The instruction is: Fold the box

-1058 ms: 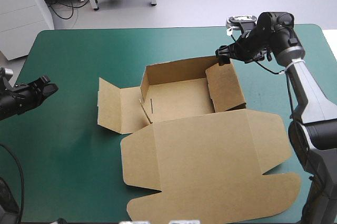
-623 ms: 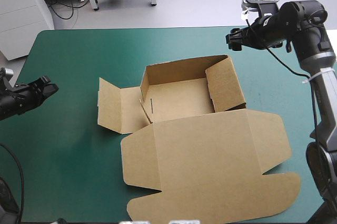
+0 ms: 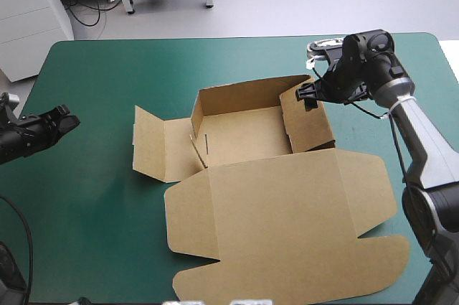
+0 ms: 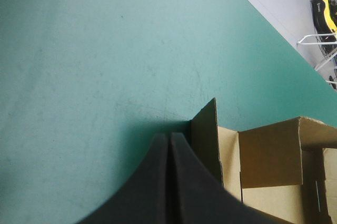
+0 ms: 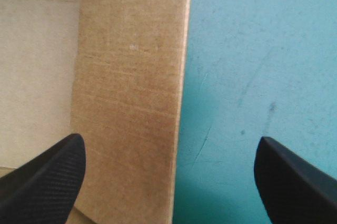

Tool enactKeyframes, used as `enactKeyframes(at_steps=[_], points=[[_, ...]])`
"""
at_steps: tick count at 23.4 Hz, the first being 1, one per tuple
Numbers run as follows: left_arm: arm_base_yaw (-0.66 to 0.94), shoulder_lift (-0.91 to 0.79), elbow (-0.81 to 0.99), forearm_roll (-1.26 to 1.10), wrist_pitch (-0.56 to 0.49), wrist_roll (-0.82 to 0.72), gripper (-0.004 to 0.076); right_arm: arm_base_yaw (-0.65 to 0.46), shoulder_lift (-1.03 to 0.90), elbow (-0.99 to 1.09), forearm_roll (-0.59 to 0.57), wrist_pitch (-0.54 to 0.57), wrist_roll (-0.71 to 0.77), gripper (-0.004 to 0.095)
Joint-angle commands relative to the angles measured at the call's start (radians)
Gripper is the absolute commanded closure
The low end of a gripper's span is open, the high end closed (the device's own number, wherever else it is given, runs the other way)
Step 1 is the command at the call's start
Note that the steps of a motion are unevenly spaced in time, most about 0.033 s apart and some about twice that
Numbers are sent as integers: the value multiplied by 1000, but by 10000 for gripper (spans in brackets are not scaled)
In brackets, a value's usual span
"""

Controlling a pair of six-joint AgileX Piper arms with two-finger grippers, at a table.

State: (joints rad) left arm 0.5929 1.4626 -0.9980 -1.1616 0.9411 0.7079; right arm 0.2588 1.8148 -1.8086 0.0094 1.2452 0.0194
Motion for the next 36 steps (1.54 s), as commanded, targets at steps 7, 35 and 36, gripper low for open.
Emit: enactKeyframes(at_steps=[7, 35, 36], points=[[1, -36, -21, -62, 13, 3, 756, 3, 103, -21, 44, 1, -25, 106], [1, -36, -21, -12, 4, 3, 756, 1, -258, -23, 116, 3, -125, 930], [1, -36, -21, -10, 4, 3, 756, 1, -291, -23, 130, 3, -112, 930]])
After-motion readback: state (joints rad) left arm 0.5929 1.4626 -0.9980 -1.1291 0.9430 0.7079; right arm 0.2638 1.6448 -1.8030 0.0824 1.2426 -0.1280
